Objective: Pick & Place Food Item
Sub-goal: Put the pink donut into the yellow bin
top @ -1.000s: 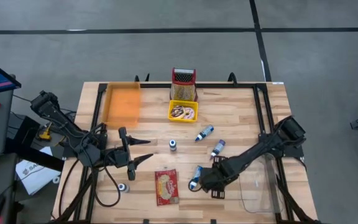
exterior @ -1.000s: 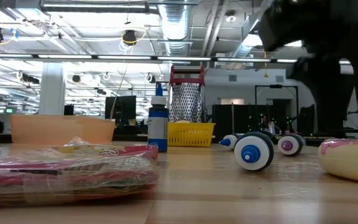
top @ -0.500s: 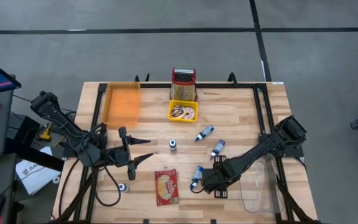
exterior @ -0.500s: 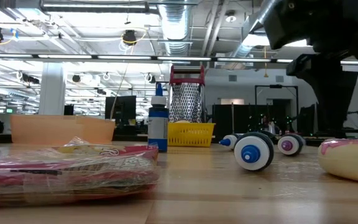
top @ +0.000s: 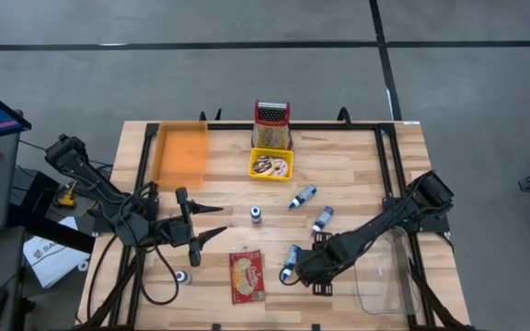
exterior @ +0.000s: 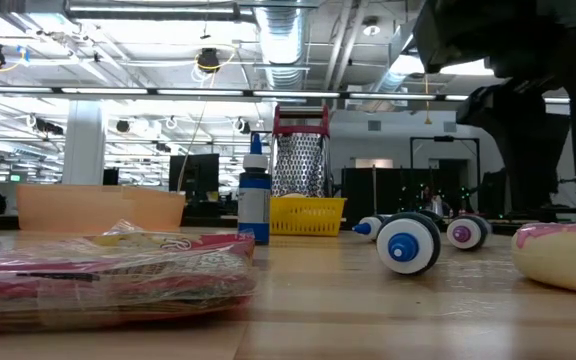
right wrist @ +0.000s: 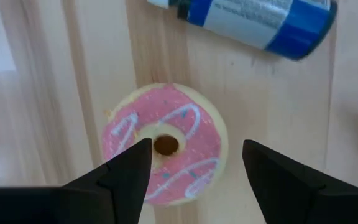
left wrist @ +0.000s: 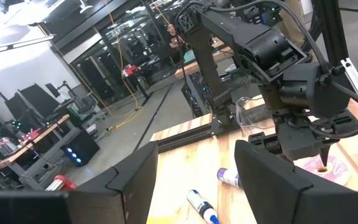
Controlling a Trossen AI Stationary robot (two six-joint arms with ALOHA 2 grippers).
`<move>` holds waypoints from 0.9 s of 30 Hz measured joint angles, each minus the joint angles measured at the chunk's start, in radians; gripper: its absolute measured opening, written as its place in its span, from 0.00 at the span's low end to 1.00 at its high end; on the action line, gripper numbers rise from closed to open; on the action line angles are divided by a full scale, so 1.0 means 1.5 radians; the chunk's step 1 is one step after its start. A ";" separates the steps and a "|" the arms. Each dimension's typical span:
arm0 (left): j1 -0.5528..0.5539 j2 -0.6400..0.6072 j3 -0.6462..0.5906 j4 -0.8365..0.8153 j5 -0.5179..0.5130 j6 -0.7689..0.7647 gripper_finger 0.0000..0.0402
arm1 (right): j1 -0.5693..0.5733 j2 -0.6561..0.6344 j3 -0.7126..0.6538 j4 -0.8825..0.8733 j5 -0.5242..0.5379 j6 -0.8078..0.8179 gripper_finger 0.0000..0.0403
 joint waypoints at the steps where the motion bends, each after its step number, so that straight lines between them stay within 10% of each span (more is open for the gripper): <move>1: 0.000 0.000 0.000 0.000 0.000 0.000 0.52 | 0.000 0.000 -0.003 0.008 0.000 0.000 0.61; 27: 0.000 0.000 0.000 0.000 0.001 0.000 0.52 | 0.000 0.001 -0.040 0.042 -0.002 0.015 0.61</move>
